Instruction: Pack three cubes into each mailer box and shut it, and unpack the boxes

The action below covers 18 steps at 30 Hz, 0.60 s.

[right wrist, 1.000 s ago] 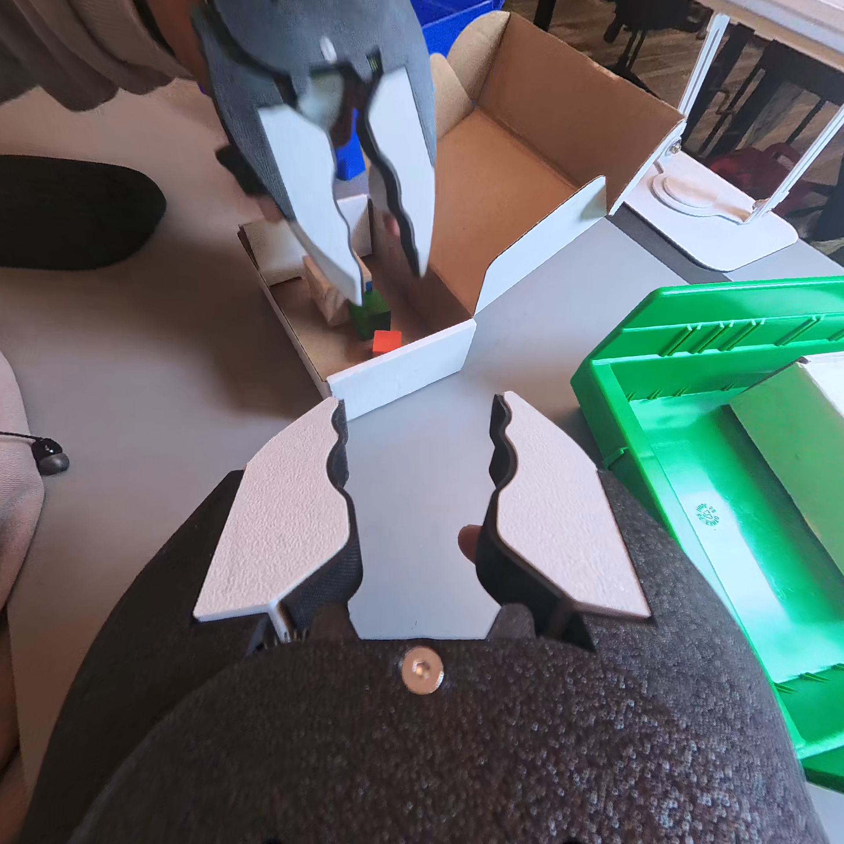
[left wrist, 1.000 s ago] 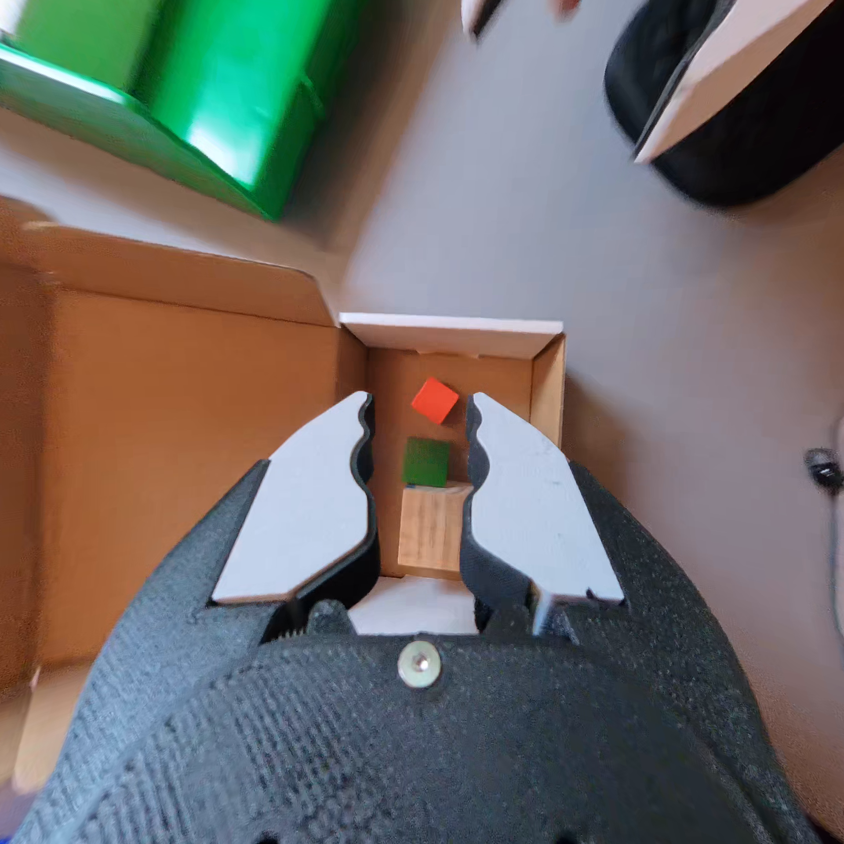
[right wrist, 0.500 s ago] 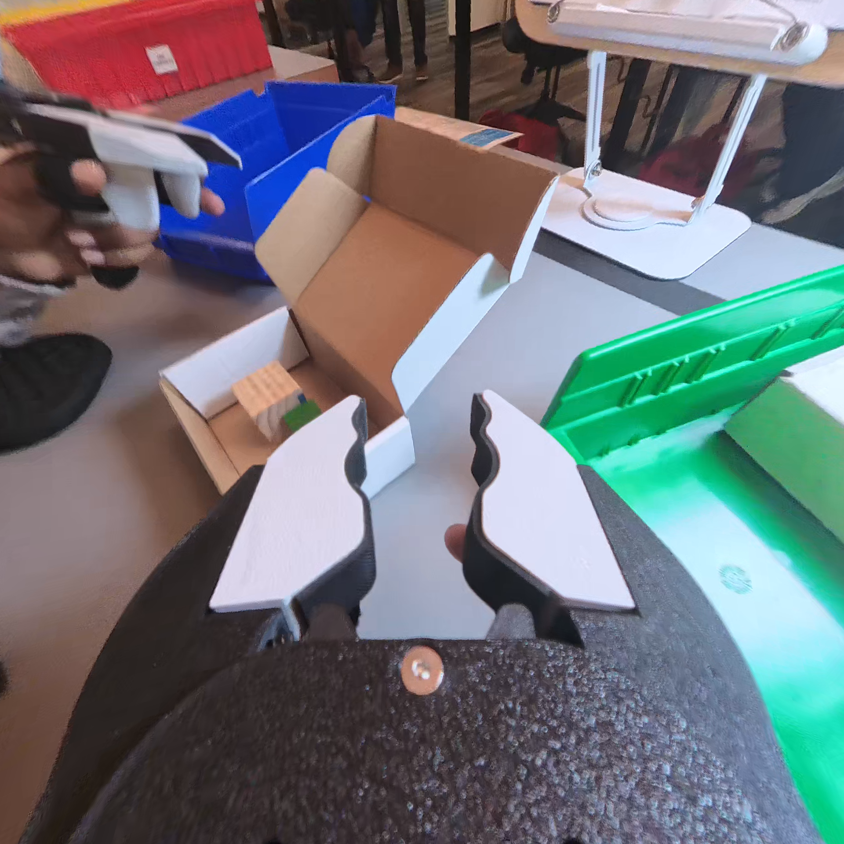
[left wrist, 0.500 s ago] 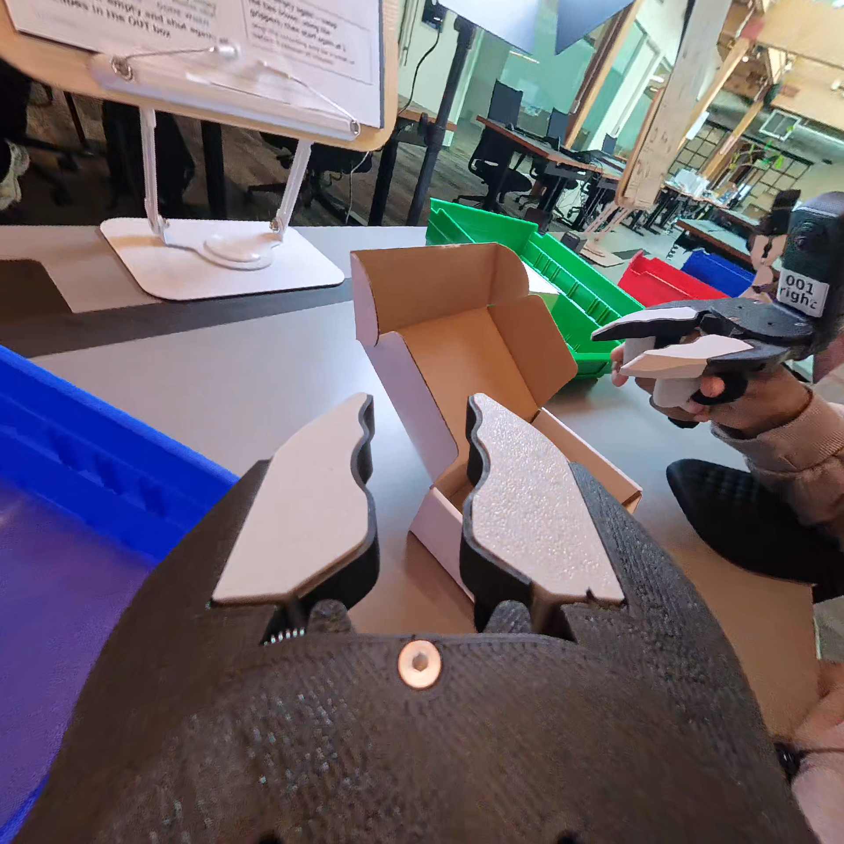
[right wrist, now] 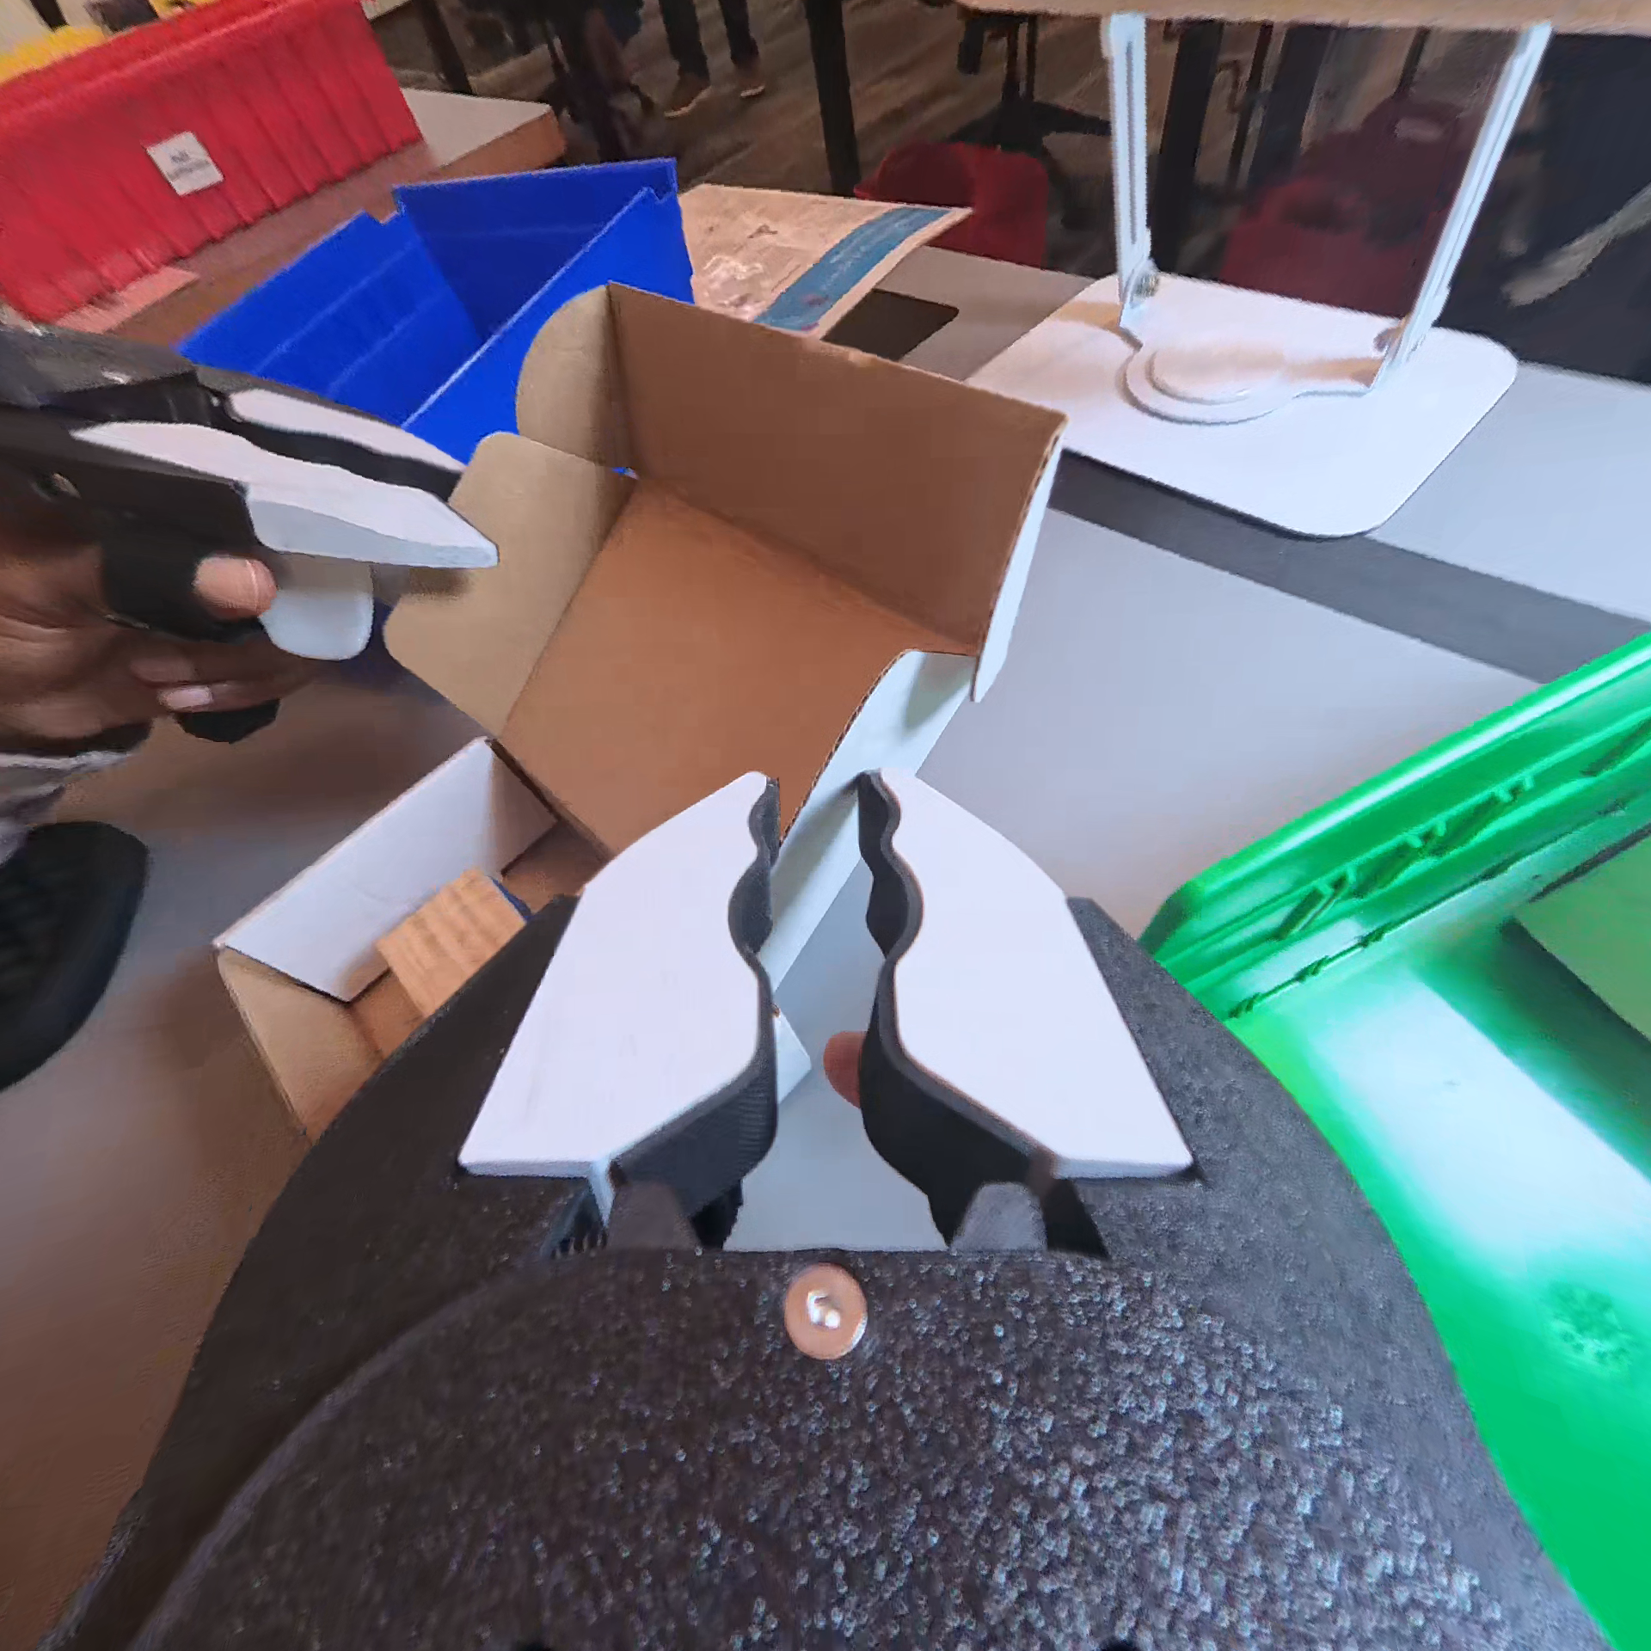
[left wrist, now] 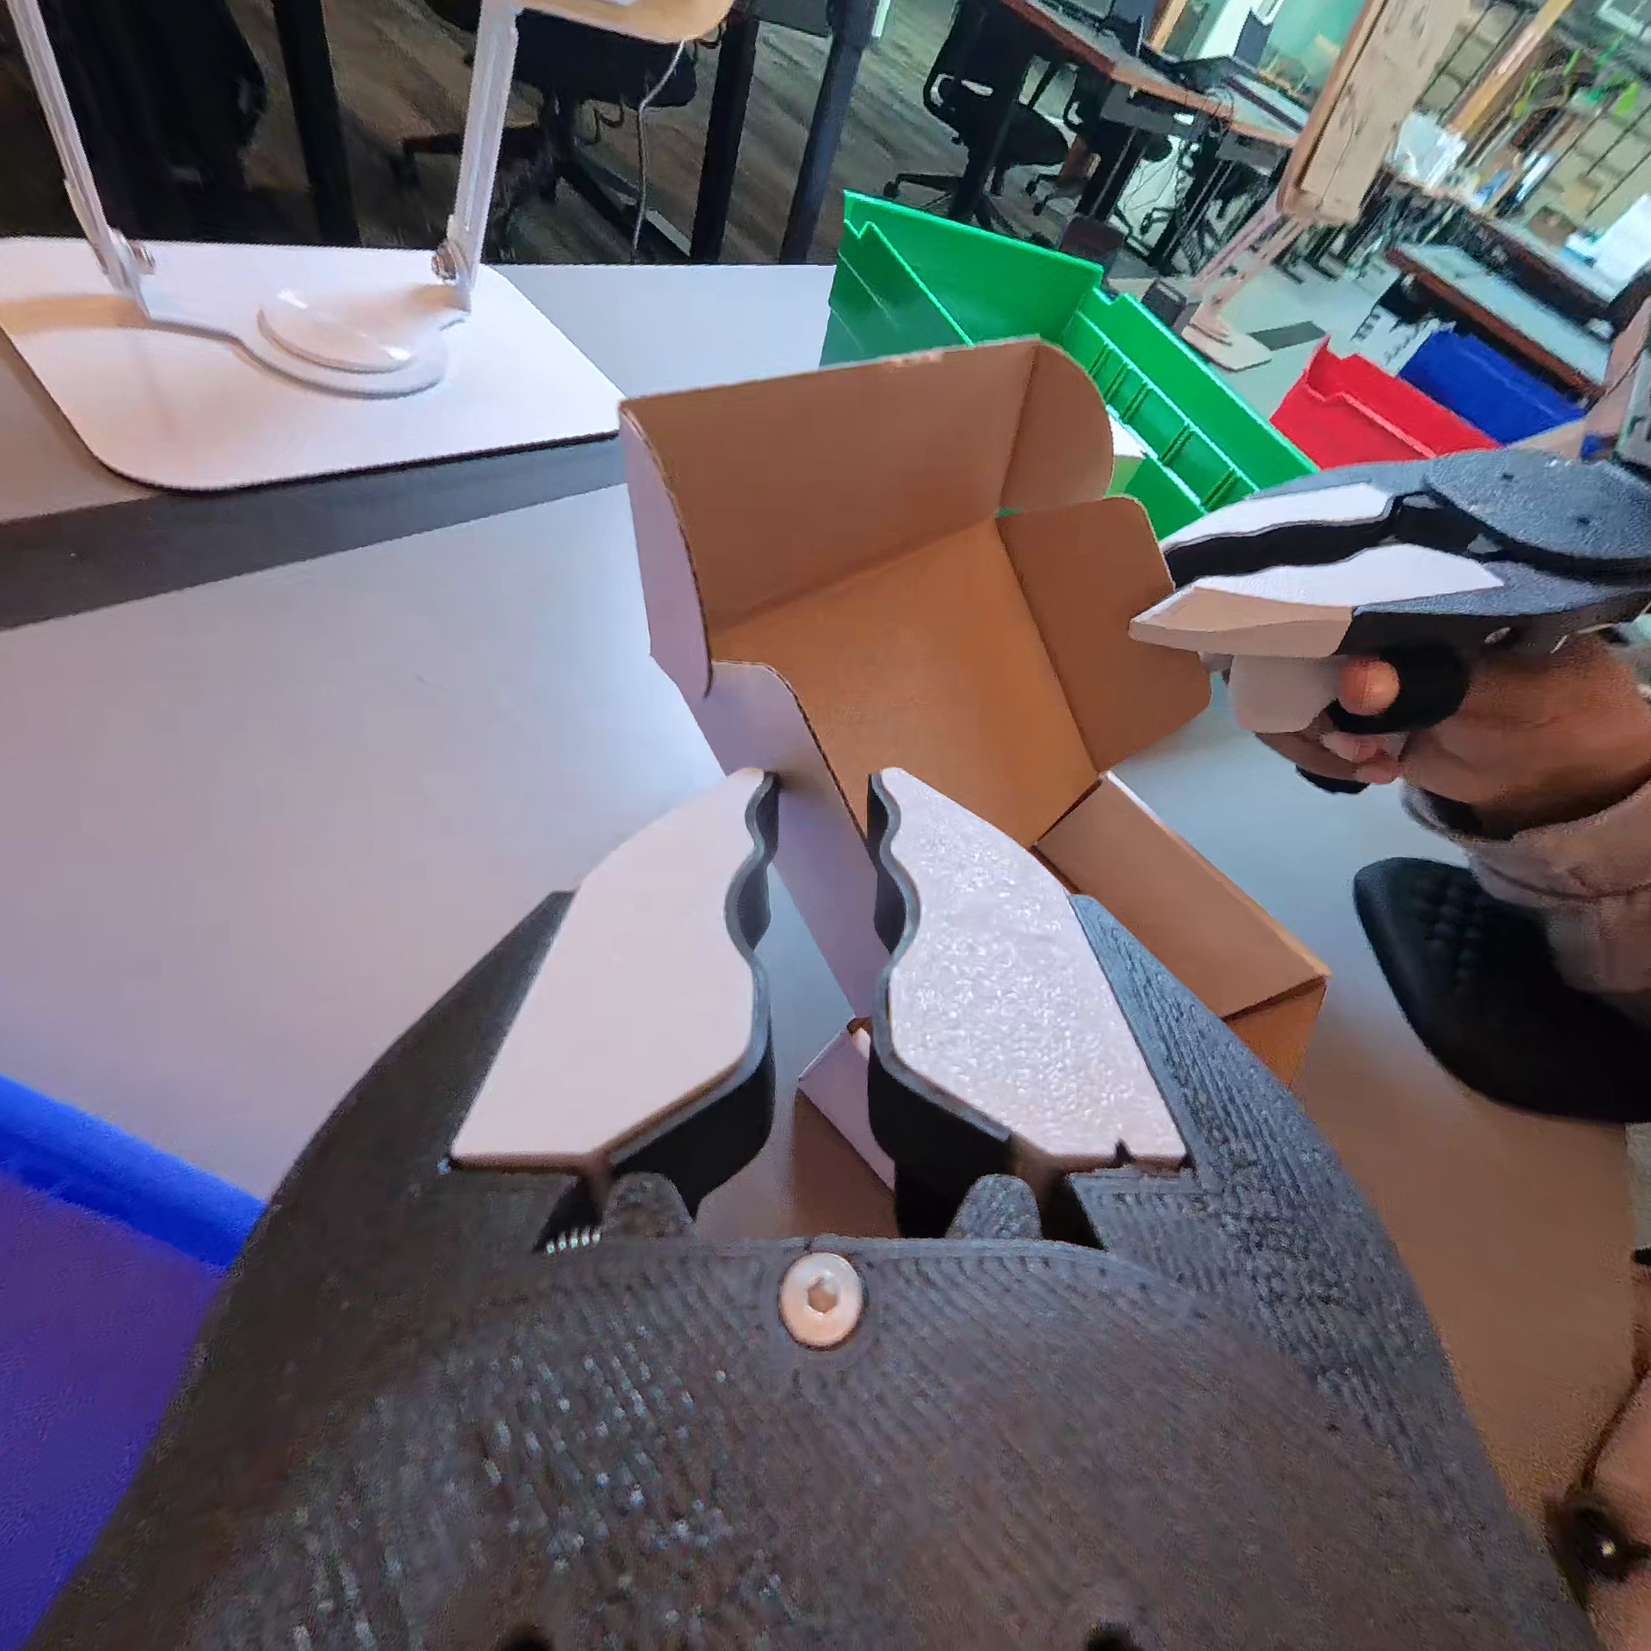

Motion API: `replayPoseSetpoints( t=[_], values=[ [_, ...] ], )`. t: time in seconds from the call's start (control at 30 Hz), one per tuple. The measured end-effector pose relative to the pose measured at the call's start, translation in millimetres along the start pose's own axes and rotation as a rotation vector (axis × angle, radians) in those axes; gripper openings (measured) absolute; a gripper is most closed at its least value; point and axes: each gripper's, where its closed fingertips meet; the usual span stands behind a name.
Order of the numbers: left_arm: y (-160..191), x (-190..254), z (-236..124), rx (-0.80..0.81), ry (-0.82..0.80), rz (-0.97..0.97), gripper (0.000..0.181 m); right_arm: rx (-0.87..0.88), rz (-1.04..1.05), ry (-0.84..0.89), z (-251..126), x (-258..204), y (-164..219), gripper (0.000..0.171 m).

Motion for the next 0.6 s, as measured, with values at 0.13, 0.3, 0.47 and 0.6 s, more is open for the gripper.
replayPoseSetpoints(
  t=[0.13, 0.3, 0.47, 0.6],
  values=[
    [-4.1, 23.9, -17.3, 0.065, 0.080, 0.215, 0.019, 0.118, -0.221, -0.029, -15.1, -12.6, -6.7, 0.016],
    [18.4, 66.1, -46.9, 0.099, 0.241, 0.484, 0.022, 0.213, -0.417, -0.145, -49.1, -42.9, 8.0, 0.018],
    [48.6, 86.5, -66.0, 0.021, 0.315, 0.632, 0.033, 0.157, -0.471, -0.253, -68.9, -67.9, 33.2, 0.025],
    [68.1, 90.7, -80.0, -0.045, 0.412, 0.645, 0.038, 0.076, -0.456, -0.385, -82.6, -76.2, 49.5, 0.036]
  ],
)
Point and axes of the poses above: each gripper's, where its closed fingertips meet, z out along the fingers, y out of its underside, x = y × z across the jaws, and after that the axes turned 15 degrees about x, right-handed
